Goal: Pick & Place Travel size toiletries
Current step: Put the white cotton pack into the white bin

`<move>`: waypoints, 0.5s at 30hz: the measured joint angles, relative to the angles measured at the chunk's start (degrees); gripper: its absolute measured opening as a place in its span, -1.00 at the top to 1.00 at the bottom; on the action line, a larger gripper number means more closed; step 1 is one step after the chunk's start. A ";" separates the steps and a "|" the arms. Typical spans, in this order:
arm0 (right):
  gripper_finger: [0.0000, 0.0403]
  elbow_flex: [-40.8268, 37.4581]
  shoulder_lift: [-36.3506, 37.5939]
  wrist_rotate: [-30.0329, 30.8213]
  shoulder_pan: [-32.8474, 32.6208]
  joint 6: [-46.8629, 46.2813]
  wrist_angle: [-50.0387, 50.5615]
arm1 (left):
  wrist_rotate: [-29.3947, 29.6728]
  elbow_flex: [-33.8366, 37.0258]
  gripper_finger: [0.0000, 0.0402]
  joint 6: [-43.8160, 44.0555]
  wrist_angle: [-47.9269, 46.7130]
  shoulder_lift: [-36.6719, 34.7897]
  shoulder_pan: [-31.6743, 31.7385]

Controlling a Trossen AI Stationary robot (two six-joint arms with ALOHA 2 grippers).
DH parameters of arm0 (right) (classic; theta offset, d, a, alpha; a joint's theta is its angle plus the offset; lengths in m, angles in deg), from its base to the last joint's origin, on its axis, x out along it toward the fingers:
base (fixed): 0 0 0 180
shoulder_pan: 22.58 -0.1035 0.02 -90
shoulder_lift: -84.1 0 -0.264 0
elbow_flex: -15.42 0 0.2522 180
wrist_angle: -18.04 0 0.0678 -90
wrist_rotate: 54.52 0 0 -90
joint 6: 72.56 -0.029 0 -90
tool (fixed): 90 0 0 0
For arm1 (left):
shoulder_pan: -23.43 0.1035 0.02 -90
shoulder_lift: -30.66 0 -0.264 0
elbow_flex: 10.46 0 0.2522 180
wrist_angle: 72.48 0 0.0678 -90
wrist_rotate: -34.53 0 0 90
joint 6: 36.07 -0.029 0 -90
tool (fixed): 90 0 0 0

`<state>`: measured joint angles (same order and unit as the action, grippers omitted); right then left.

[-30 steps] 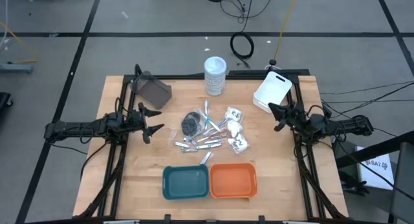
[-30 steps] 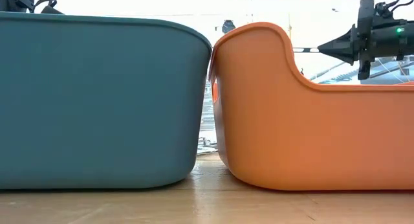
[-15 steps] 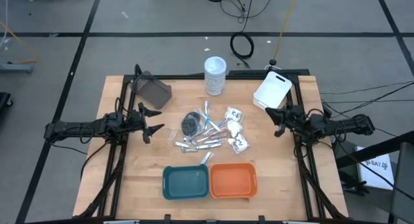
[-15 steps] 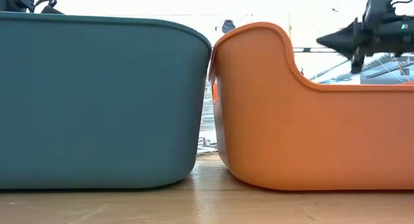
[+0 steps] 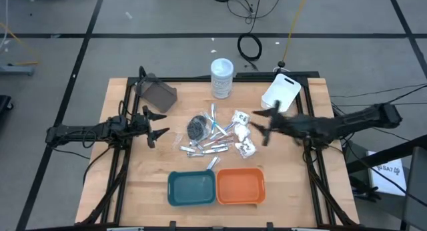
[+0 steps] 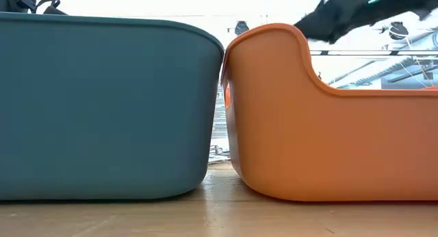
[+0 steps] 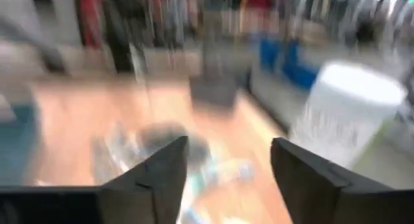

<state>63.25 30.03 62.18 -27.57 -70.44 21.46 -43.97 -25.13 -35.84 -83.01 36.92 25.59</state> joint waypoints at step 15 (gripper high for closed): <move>-0.20 14.73 -30.64 -16.31 14.13 -13.31 17.18 | 0.09 0.00 -0.40 0.02 0.01 0.00 0.00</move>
<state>77.97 -0.62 45.87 -13.45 -83.75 38.65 -43.88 -25.13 -35.82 -82.99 36.92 25.59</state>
